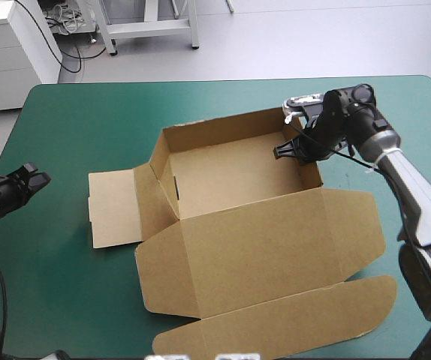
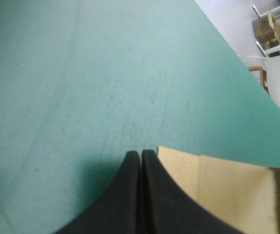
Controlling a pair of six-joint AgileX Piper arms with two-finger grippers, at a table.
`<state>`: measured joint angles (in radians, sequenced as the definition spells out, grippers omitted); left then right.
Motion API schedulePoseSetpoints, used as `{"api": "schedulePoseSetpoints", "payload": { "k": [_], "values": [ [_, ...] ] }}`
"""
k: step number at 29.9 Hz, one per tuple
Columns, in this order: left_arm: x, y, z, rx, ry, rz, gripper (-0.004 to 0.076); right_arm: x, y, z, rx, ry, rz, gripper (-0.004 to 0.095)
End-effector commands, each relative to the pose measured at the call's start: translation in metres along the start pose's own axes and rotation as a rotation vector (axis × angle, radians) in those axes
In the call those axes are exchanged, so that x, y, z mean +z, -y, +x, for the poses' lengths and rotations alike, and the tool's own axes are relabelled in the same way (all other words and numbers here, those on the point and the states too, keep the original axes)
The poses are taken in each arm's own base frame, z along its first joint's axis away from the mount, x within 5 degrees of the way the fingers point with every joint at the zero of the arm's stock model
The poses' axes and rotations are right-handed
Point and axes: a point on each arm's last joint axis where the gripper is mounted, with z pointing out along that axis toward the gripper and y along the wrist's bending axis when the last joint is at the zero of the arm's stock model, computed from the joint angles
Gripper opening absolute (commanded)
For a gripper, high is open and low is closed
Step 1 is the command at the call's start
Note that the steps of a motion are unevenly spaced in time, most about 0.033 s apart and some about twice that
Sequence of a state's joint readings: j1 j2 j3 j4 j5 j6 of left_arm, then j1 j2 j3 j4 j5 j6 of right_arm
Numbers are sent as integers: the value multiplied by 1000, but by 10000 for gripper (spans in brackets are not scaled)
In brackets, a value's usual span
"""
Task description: Fold the box
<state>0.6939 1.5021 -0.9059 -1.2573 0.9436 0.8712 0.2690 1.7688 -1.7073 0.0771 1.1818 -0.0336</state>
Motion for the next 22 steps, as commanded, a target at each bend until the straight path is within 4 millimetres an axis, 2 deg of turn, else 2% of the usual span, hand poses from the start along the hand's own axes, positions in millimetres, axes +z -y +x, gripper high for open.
{"api": "schedulePoseSetpoints", "payload": {
  "k": [1,4,7,9,12,14,15,18,20,22],
  "values": [
    [-10,17,-8,23,58,65,-8,-95,-8,11,-9,249,-23,-2],
    [-10,17,-8,22,59,64,-8,-131,-11,24,-15,336,-30,-2],
    [-10,18,-7,30,48,70,3,-157,-14,36,-20,400,-33,-2],
    [-10,19,-6,35,37,80,43,-169,-15,43,-22,432,-39,-2],
    [-10,20,-3,122,12,96,204,-177,-16,47,-28,452,-38,-2],
    [-10,21,-1,174,-9,104,359,-178,-16,48,-28,454,-38,-2],
    [-10,20,0,187,-20,96,475,-177,-16,47,-27,451,-40,-2],
    [-10,19,1,196,-38,93,686,-174,-17,45,-33,444,-57,-2],
    [-10,21,4,198,-62,119,732,-172,-17,45,-36,440,-59,-2],
    [-10,23,3,190,-55,132,727,-173,-18,44,-35,449,-66,-2]
  ]
}}
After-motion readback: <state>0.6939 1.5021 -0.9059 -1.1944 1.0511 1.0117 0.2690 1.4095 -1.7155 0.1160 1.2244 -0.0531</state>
